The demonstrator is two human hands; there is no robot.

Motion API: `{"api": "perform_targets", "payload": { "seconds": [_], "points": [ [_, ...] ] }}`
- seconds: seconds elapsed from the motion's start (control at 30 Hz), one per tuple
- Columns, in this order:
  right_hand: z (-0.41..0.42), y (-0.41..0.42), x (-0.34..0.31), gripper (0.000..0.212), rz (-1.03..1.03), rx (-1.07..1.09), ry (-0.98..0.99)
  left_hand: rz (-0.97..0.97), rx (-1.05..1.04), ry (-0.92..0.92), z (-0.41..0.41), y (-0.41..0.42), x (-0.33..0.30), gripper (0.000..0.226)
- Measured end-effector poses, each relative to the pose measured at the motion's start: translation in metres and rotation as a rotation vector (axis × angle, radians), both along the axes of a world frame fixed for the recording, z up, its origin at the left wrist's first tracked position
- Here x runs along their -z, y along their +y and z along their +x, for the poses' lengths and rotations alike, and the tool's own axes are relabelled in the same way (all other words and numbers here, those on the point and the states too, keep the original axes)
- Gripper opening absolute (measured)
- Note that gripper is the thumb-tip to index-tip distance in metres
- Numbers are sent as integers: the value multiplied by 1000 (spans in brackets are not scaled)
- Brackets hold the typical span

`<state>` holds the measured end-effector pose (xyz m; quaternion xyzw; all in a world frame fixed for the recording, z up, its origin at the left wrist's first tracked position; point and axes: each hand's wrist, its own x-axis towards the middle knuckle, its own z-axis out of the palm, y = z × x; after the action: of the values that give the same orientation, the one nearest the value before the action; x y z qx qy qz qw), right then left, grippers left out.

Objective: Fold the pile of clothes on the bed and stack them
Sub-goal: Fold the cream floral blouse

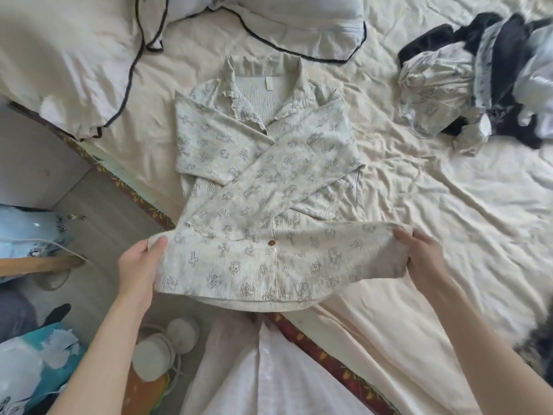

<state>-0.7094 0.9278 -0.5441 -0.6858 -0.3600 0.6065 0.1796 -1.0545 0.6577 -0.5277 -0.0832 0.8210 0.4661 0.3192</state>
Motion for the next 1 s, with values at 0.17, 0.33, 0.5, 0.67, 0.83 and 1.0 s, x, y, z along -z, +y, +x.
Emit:
{"api": "perform_targets", "payload": {
  "seconds": [0.17, 0.33, 0.5, 0.67, 0.83, 1.0],
  "points": [
    [-47, 49, -10, 5, 138, 35, 104, 1, 53, 210, -47, 59, -4, 15],
    [-99, 105, -7, 7, 216, 50, 121, 88, 18, 177, -108, 109, 12, 18],
    [-148, 154, 17, 18, 216, 42, 129, 97, 34, 150, -167, 153, 44, 19],
    [-183, 188, 40, 12, 211, 72, 102, 114, 87, 139, -204, 188, 67, 13],
    [-211, 223, 57, 9, 219, 66, 81, 120, 69, 190, -232, 215, 82, 13],
    [-228, 235, 85, 20, 153, -45, -91, 30, 71, 88, -228, 227, 107, 18]
  ]
}}
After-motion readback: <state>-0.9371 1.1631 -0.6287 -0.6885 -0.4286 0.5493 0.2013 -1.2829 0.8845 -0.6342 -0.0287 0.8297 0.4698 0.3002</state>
